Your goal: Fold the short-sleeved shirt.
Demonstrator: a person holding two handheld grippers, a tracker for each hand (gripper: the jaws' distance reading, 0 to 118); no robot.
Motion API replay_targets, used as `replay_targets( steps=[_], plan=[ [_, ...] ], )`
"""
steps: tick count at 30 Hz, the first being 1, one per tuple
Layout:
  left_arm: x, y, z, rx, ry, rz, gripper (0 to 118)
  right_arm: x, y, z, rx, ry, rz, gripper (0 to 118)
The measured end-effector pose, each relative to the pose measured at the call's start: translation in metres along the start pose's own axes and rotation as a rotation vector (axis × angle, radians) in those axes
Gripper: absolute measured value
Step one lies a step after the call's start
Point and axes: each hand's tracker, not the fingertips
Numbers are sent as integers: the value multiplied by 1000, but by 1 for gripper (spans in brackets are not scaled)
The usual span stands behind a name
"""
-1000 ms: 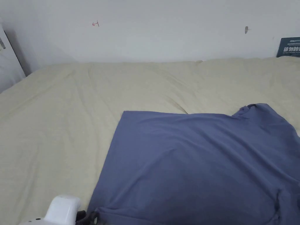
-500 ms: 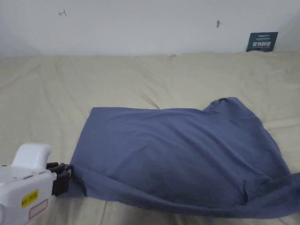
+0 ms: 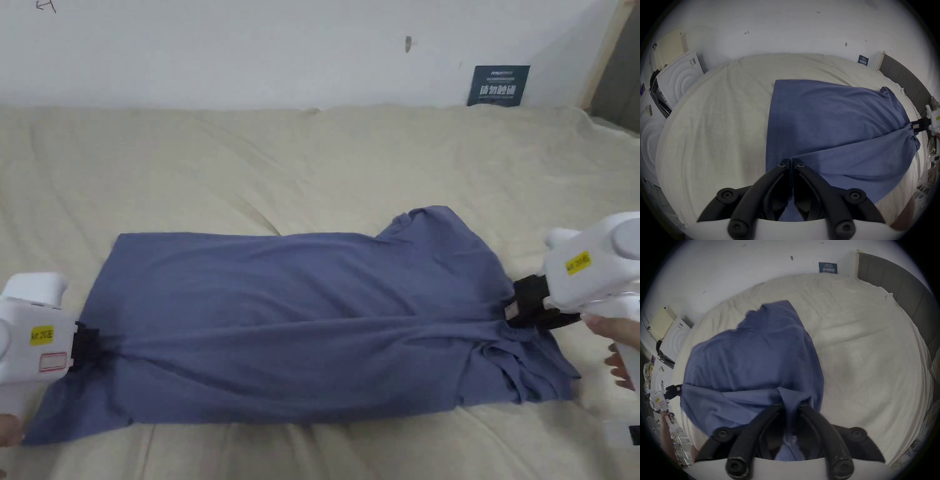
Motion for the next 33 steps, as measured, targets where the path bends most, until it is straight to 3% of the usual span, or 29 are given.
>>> replay_targets(
  steps=[3,4,5,6,7,8,13,18,19,20,21,22,24,27,30,33],
  plan=[
    [-7,1,1,-12,-47,74,11,0,-7,2,81,-60,11,65],
    [-9,0,4,1,-47,86,20,3,-10,7,113,-68,-9,69],
    [-10,-1,9,16,-46,92,36,5,-16,14,148,-63,-38,69],
    [-13,-2,15,42,-45,98,71,9,-22,23,191,-44,-68,70],
    [-13,-3,23,73,-46,102,98,12,-28,35,241,-19,-97,70],
    [-13,-5,33,108,-57,106,117,14,-37,50,296,10,-116,71],
    [-15,-33,104,284,-143,145,118,0,-108,137,645,123,-87,72],
    [-6,-86,171,401,-250,151,118,-31,-187,183,716,186,26,69],
    [-1,-98,181,427,-235,135,117,-35,-199,185,710,200,33,65],
    [3,-107,190,447,-223,108,114,-39,-209,186,706,209,43,47],
    [8,-116,196,451,-210,86,100,-46,-215,180,706,197,37,0],
    [13,-122,199,449,-191,78,76,-47,-221,183,706,191,28,0],
    [20,-134,198,401,-142,78,0,-48,-225,181,650,277,15,0],
    [14,-133,195,363,-185,123,0,-56,-228,172,638,273,10,0],
    [-1,-113,178,294,-82,179,0,-66,-230,175,613,276,66,0],
    [-25,-74,143,186,-104,184,0,-67,-225,176,604,281,116,0]
  ],
)
